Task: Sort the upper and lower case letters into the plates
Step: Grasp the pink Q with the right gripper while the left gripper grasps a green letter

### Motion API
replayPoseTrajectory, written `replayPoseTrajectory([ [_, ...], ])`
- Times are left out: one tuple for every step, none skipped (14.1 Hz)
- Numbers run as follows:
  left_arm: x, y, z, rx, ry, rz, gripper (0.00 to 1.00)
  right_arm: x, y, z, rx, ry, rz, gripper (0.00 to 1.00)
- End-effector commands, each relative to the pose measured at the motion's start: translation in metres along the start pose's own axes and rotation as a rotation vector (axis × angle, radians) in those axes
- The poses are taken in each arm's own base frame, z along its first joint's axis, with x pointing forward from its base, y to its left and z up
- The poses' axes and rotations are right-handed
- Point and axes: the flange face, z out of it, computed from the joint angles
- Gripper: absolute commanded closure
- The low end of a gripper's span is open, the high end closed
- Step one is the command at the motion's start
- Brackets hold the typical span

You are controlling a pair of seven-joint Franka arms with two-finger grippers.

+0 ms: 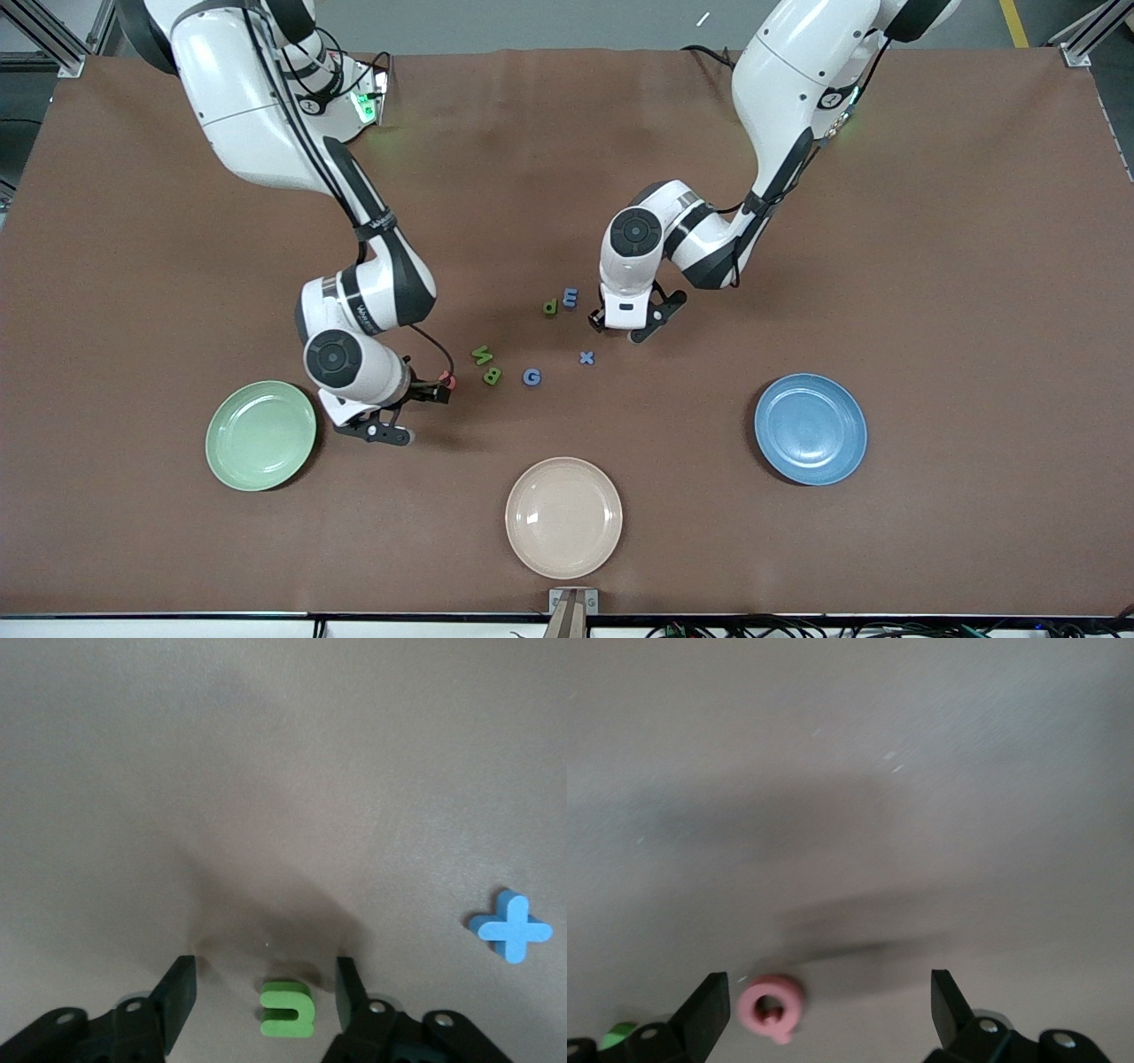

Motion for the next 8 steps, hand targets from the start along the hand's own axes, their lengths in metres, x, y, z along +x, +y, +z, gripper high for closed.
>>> replayPoseTrajectory([
  [-0.013, 0.001, -0.001, -0.015, 0.015, -0.003, 0.34, -0.016, -0.013, 0.007, 0.02, 0.015, 0.044, 0.0],
  [-0.014, 0.001, 0.0, -0.015, 0.013, -0.003, 0.38, -0.018, -0.013, 0.012, 0.019, 0.013, 0.043, 0.0],
  [-0.016, 0.001, 0.001, -0.015, 0.012, 0.0, 0.49, -0.02, -0.013, 0.015, 0.02, 0.015, 0.042, 0.0],
  [-0.019, 0.001, 0.003, -0.015, 0.012, 0.003, 0.72, -0.022, -0.014, 0.017, 0.022, 0.02, 0.039, 0.0],
  [-0.02, 0.001, 0.003, -0.013, 0.011, 0.005, 0.89, -0.024, -0.014, 0.019, 0.024, 0.023, 0.037, 0.0],
  [-0.018, 0.002, 0.002, -0.016, 0.012, 0.003, 1.0, -0.024, -0.014, 0.021, 0.023, 0.023, 0.037, 0.01],
  [-0.011, 0.003, -0.002, -0.024, 0.015, 0.002, 1.0, -0.025, -0.013, 0.024, 0.02, 0.019, 0.037, 0.04],
  [0.001, 0.007, -0.014, -0.039, 0.028, -0.004, 1.0, -0.028, -0.013, 0.028, 0.015, 0.013, 0.037, 0.08],
])
